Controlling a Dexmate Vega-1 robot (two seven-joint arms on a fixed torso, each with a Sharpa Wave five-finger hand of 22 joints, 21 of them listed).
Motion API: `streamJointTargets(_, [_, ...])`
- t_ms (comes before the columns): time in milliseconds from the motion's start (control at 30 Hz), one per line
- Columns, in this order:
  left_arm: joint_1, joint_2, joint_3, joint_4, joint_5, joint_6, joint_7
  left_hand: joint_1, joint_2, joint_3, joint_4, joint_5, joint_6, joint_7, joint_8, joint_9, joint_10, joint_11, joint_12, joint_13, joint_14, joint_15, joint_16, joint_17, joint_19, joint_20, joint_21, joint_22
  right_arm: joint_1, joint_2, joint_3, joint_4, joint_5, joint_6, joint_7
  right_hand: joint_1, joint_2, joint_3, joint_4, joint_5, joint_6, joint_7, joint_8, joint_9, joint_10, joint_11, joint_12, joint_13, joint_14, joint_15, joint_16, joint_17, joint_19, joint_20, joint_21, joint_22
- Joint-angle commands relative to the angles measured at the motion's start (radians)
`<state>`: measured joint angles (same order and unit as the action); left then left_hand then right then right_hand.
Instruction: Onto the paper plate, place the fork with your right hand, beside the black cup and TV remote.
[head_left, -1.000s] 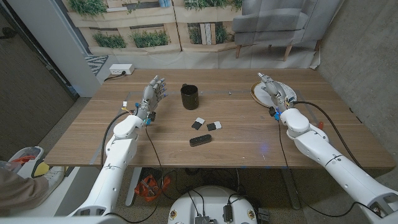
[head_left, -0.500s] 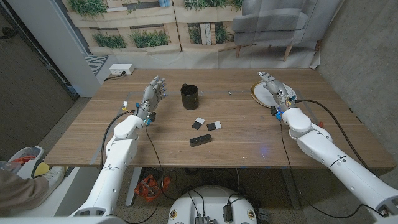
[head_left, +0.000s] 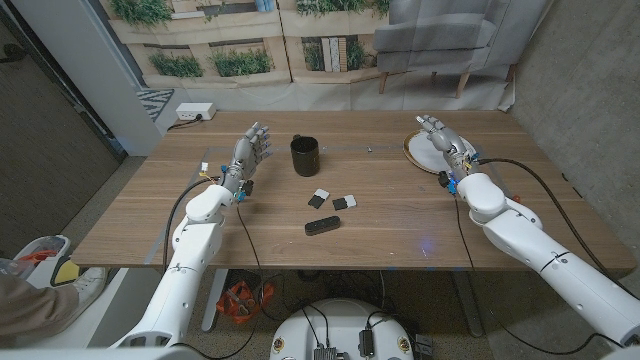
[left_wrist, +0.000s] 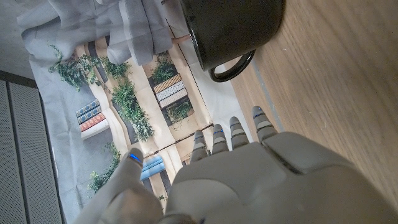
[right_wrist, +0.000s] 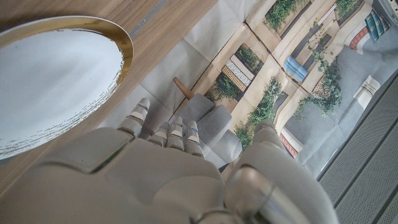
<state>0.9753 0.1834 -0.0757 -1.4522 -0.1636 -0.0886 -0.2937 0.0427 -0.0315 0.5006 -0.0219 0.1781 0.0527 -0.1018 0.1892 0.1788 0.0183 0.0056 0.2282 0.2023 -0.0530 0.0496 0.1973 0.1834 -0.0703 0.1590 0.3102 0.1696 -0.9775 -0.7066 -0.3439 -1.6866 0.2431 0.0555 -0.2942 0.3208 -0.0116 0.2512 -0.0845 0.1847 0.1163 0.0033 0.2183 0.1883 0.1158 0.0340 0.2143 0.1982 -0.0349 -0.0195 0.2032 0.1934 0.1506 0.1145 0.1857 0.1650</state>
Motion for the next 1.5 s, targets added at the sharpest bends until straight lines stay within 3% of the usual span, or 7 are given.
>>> streamJointTargets(33, [0.016, 0.007, 0.010, -0.028, 0.019, 0.009, 0.007, 0.002, 0.002, -0.001, -0.005, 0.002, 0.006, 0.000, 0.001, 0.002, -0.001, 0.000, 0.001, 0.002, -0.008, 0.006, -0.005, 0.004, 0.010, 0.002, -0.003, 0.006, -0.009, -0.040, -0.006, -0.040, -0.026, -0.039, -0.019, 0.004, -0.001, 0.004, -0.006, 0.000, 0.013, 0.000, -0.003, 0.004, 0.005, 0.002, 0.001, 0.004, -0.001, 0.006, 0.001, 0.002, 0.005, -0.005, 0.002, 0.004])
streamJointTargets(367, [0.023, 0.006, 0.010, -0.032, 0.023, -0.004, 0.011, 0.002, 0.003, -0.001, -0.006, 0.002, 0.006, 0.000, 0.001, 0.002, -0.004, 0.001, -0.001, 0.002, -0.010, 0.006, -0.005, 0.003, 0.011, 0.001, -0.007, 0.006, -0.014, -0.070, -0.005, -0.068, -0.047, -0.068, -0.040, 0.007, -0.001, 0.004, -0.010, 0.000, 0.016, 0.002, -0.003, 0.004, 0.008, 0.003, 0.001, 0.004, 0.002, 0.005, 0.002, 0.002, 0.008, -0.006, 0.003, 0.004])
streamJointTargets(533, [0.022, 0.001, 0.014, -0.031, 0.035, -0.013, 0.026, 0.004, 0.006, -0.002, -0.010, 0.002, 0.010, 0.005, 0.002, 0.002, 0.001, 0.009, 0.000, 0.002, -0.037, -0.020, -0.015, 0.002, 0.006, -0.045, -0.020, 0.005, -0.016, -0.087, -0.008, -0.086, -0.061, -0.095, -0.050, 0.011, 0.001, 0.005, -0.013, 0.001, 0.015, 0.003, -0.005, 0.004, 0.005, 0.006, -0.001, 0.004, 0.001, 0.018, 0.001, 0.002, 0.004, -0.001, 0.001, 0.004])
streamJointTargets(633, [0.026, -0.002, 0.015, -0.036, 0.038, -0.012, 0.031, 0.005, 0.007, -0.002, -0.011, 0.002, 0.010, 0.008, 0.002, 0.002, -0.004, 0.011, -0.002, 0.002, -0.050, -0.021, -0.018, 0.002, 0.001, -0.060, -0.026, 0.005, -0.018, -0.096, -0.011, -0.097, -0.069, -0.111, -0.057, 0.015, 0.003, 0.007, -0.016, 0.001, 0.014, 0.002, -0.006, 0.004, 0.005, 0.002, -0.001, 0.005, -0.001, 0.007, 0.000, 0.003, 0.002, -0.005, 0.001, 0.005])
streamJointTargets(767, [0.029, -0.001, 0.016, -0.041, 0.039, -0.009, 0.029, 0.005, 0.009, -0.001, -0.012, 0.002, 0.010, 0.010, 0.001, 0.002, -0.006, 0.010, -0.003, 0.002, -0.056, -0.013, -0.018, 0.002, -0.001, -0.063, -0.030, 0.005, -0.021, -0.108, -0.013, -0.111, -0.078, -0.135, -0.066, 0.020, 0.005, 0.009, -0.019, 0.002, 0.014, -0.001, -0.007, 0.004, 0.016, 0.004, 0.003, 0.005, -0.002, 0.006, 0.000, 0.003, 0.000, -0.007, 0.000, 0.005])
streamJointTargets(900, [0.028, -0.002, 0.017, -0.040, 0.040, -0.014, 0.030, 0.005, 0.009, -0.001, -0.013, 0.002, 0.010, 0.010, 0.001, 0.002, -0.007, 0.010, -0.003, 0.002, -0.056, -0.011, -0.017, 0.002, -0.001, -0.064, -0.032, 0.005, -0.022, -0.115, -0.017, -0.122, -0.091, -0.158, -0.080, 0.027, 0.007, 0.011, -0.026, 0.002, 0.020, -0.004, -0.007, 0.005, 0.040, -0.013, 0.012, 0.006, 0.007, -0.017, 0.004, 0.003, 0.001, -0.007, 0.002, 0.005])
streamJointTargets(1500, [0.010, 0.001, 0.017, -0.021, 0.041, -0.015, 0.027, 0.006, 0.013, -0.002, -0.016, 0.002, 0.013, 0.014, 0.001, 0.002, -0.012, 0.016, -0.005, 0.002, -0.076, -0.006, -0.019, 0.001, -0.006, -0.074, -0.045, 0.005, 0.015, -0.142, -0.071, -0.150, -0.162, -0.268, -0.119, 0.037, 0.010, 0.014, -0.033, 0.003, 0.030, 0.002, -0.005, 0.005, 0.052, -0.011, 0.014, 0.007, -0.002, -0.015, 0.000, 0.003, 0.002, -0.015, 0.002, 0.005])
